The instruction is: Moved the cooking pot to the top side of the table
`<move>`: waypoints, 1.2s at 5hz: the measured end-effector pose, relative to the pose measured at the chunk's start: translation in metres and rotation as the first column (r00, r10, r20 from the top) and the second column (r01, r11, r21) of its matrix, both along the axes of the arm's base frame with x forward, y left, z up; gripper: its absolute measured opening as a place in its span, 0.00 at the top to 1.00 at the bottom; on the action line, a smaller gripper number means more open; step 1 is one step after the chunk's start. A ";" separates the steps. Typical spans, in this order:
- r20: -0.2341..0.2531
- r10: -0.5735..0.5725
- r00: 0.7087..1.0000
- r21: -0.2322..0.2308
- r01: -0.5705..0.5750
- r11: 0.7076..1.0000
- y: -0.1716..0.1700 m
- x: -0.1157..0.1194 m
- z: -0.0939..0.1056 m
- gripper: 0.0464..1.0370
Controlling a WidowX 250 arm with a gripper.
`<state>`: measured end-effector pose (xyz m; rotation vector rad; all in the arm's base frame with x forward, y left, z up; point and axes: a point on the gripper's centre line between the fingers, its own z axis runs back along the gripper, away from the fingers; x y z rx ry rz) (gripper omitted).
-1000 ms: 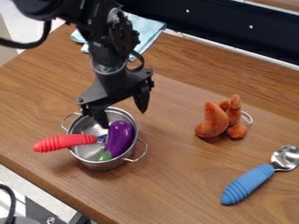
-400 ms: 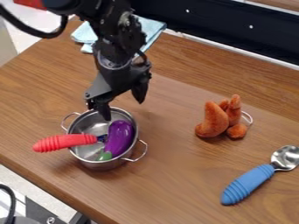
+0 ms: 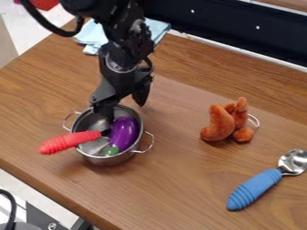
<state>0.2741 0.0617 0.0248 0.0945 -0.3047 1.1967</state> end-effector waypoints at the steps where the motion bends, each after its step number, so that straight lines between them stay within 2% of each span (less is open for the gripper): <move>1: -0.009 -0.007 1.000 0.023 0.007 1.000 -0.001 0.001 -0.007 0.04; 2: -0.003 -0.037 0.999 0.052 0.038 0.998 -0.004 0.002 -0.012 0.09; 3: -0.012 -0.069 0.998 0.060 0.069 0.996 -0.006 0.006 -0.014 0.35; 4: -0.045 -0.089 0.995 0.025 0.090 0.996 -0.004 0.011 -0.014 0.63; 5: -0.102 -0.145 0.984 0.038 0.149 0.988 -0.002 0.018 -0.014 0.84; 6: -0.119 -0.216 0.969 0.060 0.224 0.973 -0.005 0.021 -0.014 0.96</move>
